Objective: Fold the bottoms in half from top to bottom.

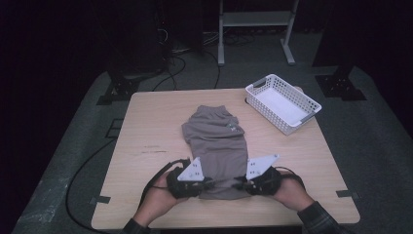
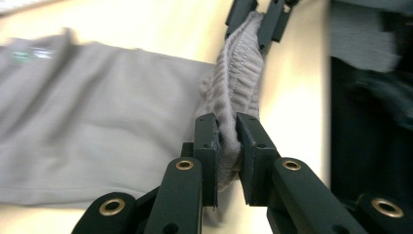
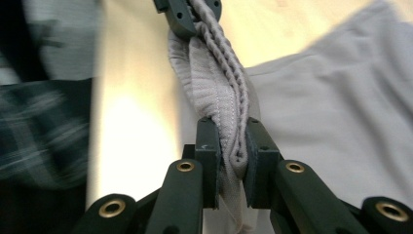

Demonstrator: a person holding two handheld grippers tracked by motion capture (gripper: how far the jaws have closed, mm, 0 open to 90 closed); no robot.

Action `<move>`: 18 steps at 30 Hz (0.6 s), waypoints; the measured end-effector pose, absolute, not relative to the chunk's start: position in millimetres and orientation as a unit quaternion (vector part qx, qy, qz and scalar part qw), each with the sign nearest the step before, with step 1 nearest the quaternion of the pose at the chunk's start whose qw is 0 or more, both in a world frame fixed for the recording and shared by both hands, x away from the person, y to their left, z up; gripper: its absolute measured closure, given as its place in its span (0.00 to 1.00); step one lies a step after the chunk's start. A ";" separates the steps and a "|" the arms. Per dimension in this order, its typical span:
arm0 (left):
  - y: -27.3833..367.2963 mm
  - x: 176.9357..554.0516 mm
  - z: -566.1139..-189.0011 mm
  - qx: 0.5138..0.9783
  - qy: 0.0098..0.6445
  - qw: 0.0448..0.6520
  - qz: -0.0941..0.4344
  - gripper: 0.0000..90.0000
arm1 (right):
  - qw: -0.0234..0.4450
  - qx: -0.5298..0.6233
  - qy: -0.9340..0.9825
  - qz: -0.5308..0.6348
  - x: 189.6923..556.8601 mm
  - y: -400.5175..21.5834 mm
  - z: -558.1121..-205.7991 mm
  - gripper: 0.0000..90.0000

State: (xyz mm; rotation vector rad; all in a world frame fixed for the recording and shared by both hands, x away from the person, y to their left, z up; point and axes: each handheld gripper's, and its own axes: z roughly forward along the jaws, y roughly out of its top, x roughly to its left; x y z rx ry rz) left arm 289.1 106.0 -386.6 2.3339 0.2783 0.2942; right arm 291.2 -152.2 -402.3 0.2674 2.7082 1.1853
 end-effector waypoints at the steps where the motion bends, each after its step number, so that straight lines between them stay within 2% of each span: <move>1: 104.8 297.8 -390.2 0.913 0.117 0.373 0.119 0.89 | 0.096 0.097 0.909 0.393 299.3 -150.2 -404.0 0.87; 4: 101.4 321.5 -407.4 0.916 0.136 0.355 0.127 0.89 | 0.114 0.110 0.914 0.373 321.9 -142.9 -417.7 0.87; 10: 92.9 349.7 -445.0 0.928 0.155 0.319 0.113 0.89 | 0.114 0.128 0.930 0.324 352.0 -132.8 -453.7 0.87; 13: 92.6 351.6 -450.3 0.929 0.154 0.322 0.094 0.89 | 0.104 0.134 0.932 0.321 354.4 -132.7 -462.4 0.87; 18: 90.6 334.4 -452.4 0.938 0.129 0.313 0.076 0.89 | 0.086 0.122 0.937 0.317 343.5 -135.5 -462.0 0.87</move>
